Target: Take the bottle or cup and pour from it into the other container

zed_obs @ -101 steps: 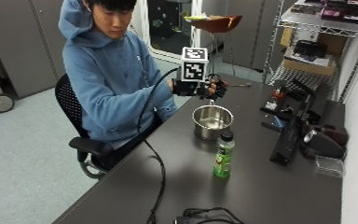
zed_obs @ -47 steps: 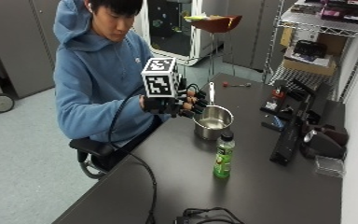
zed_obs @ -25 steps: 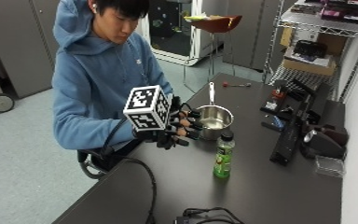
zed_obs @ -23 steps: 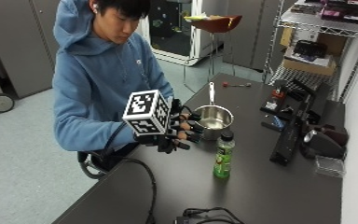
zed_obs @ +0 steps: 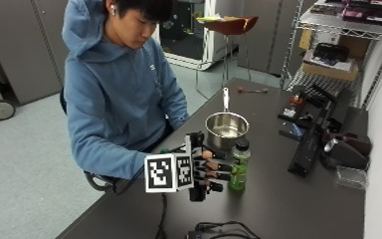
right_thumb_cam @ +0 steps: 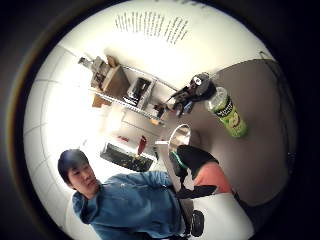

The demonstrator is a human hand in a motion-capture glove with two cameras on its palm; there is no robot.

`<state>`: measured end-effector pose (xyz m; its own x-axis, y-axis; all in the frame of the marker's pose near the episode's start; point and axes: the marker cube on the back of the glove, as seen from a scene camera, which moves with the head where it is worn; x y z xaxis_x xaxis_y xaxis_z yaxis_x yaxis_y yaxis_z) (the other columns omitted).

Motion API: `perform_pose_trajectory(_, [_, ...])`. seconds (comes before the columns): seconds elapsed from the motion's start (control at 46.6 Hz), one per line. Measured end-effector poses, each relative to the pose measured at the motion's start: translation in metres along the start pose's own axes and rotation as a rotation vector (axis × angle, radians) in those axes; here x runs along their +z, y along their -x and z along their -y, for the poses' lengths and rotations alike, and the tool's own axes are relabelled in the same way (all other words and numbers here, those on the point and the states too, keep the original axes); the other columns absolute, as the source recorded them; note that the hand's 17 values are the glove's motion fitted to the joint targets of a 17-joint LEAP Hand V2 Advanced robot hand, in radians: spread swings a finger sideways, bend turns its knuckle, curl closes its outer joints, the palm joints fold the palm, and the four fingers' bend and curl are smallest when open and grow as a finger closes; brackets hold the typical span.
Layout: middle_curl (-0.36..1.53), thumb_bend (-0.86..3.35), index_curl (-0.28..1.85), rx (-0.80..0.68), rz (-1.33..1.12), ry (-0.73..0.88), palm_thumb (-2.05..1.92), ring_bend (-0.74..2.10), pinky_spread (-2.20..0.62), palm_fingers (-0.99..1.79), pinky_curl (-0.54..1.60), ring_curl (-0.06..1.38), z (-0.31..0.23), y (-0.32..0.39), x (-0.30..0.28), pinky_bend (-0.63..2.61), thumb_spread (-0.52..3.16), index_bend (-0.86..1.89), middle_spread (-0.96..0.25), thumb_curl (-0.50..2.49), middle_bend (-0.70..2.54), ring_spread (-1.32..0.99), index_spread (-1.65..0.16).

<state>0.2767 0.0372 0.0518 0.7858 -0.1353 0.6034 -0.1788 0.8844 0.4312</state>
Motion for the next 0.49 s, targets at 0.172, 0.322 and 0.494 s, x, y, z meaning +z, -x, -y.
perform_pose_trajectory(0.172, [0.33, -0.04, 0.17, 0.023, 0.098, -0.012, 0.58, 0.46, 0.26, 0.06, 0.36, 0.3, 0.01, -0.013, 0.023, 0.45, 0.89, 0.11, 0.08, 0.37, 0.23, 0.1, -0.32])
perform_pose_trajectory(0.322, [0.32, -0.05, 0.17, 0.037, 0.167, 0.012, 0.53, 0.46, 0.27, 0.0, 0.37, 0.3, 0.019, -0.019, 0.047, 0.5, 0.87, 0.11, 0.1, 0.36, 0.18, 0.12, -0.32])
perform_pose_trajectory(0.494, [0.29, -0.05, 0.17, 0.053, 0.225, 0.045, 0.46, 0.45, 0.29, -0.08, 0.38, 0.29, 0.031, -0.022, 0.079, 0.54, 0.85, 0.12, 0.14, 0.34, 0.15, 0.14, -0.32])
